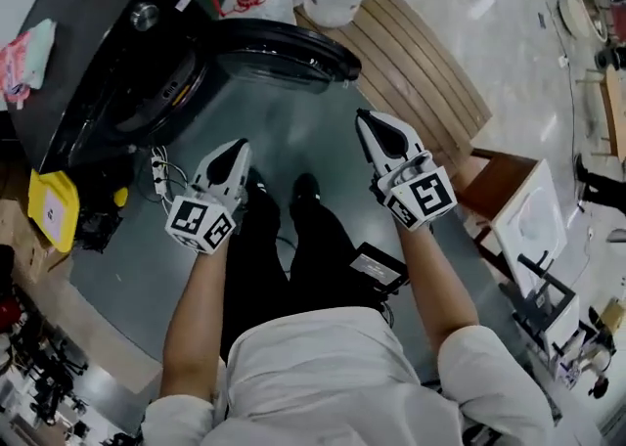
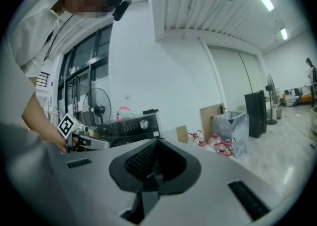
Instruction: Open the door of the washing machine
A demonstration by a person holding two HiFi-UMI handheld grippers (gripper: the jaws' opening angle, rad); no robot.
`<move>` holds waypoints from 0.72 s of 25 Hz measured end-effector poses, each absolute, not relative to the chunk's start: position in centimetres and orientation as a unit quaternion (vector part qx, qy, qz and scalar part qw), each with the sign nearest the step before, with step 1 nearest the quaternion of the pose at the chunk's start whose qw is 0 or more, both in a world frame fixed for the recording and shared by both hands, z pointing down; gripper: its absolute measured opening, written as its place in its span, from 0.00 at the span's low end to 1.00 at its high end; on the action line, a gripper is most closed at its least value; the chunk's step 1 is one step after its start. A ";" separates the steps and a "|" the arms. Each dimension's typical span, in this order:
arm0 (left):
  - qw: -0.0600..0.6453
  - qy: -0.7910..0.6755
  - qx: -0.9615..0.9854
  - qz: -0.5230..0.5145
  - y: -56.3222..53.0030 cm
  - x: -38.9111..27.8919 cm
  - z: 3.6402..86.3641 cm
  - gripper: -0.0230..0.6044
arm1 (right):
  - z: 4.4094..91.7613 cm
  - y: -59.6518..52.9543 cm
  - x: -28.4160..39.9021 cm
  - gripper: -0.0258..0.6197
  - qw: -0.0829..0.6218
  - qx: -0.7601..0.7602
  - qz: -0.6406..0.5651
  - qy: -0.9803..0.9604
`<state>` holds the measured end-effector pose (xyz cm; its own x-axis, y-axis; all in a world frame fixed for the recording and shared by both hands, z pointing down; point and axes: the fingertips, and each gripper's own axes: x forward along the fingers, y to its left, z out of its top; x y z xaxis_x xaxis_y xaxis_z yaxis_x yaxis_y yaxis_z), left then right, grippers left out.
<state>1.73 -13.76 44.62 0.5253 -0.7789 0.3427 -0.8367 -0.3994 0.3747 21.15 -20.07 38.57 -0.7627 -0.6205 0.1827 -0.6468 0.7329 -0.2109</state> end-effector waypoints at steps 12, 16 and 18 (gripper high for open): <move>0.057 -0.699 0.713 -0.011 0.6 -13.0 19.0 0.05 | 19.1 -15.2 17.3 0.09 -0.021 0.281 0.007 -0.960; 0.024 -0.724 0.689 -0.023 6.1 -15.4 15.4 0.05 | 14.3 -11.6 15.6 0.09 -0.049 0.266 -0.032 -0.962; 0.013 -0.733 0.679 -0.037 9.2 -15.7 14.3 0.05 | 13.1 -8.9 15.4 0.09 -0.056 0.266 -0.040 -0.962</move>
